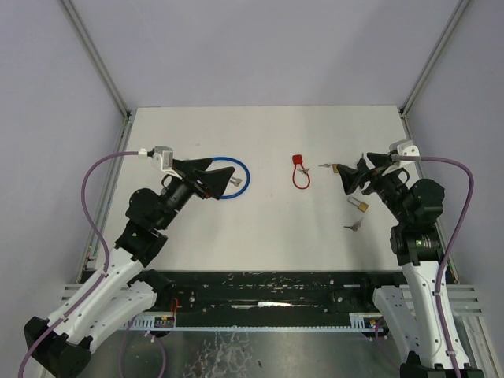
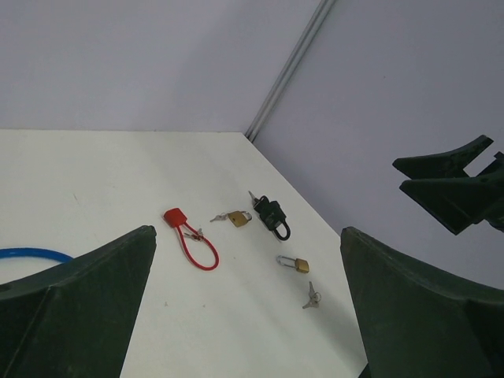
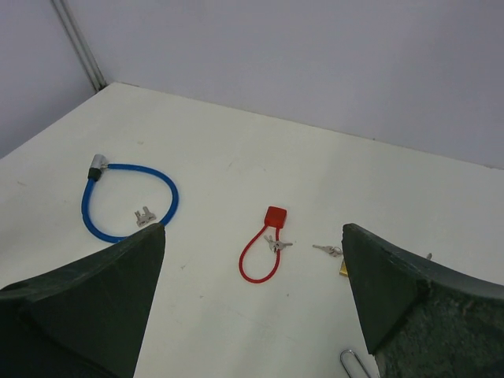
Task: Lock with the key
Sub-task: Reset both arms
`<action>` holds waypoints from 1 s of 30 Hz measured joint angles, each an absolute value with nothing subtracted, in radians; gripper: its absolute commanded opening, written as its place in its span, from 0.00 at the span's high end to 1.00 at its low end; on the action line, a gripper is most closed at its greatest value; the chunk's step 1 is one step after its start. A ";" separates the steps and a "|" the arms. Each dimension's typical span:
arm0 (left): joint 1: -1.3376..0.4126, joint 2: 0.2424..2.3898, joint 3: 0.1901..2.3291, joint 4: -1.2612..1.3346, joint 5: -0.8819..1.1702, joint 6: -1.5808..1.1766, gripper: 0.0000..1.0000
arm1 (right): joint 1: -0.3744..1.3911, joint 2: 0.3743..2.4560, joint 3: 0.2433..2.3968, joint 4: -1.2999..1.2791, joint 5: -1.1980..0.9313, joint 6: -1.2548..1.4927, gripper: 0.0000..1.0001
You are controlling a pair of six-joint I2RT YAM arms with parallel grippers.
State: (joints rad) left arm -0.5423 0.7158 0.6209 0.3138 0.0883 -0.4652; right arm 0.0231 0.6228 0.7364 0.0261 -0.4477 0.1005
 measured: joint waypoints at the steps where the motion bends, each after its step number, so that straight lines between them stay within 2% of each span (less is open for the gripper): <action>1: -0.542 0.713 0.621 0.314 0.091 -0.462 0.00 | 0.023 0.624 0.740 0.026 -0.439 0.106 0.01; 30: -0.542 0.707 0.609 0.318 0.177 -0.447 0.00 | 0.023 0.624 0.771 -0.017 -0.408 0.092 0.01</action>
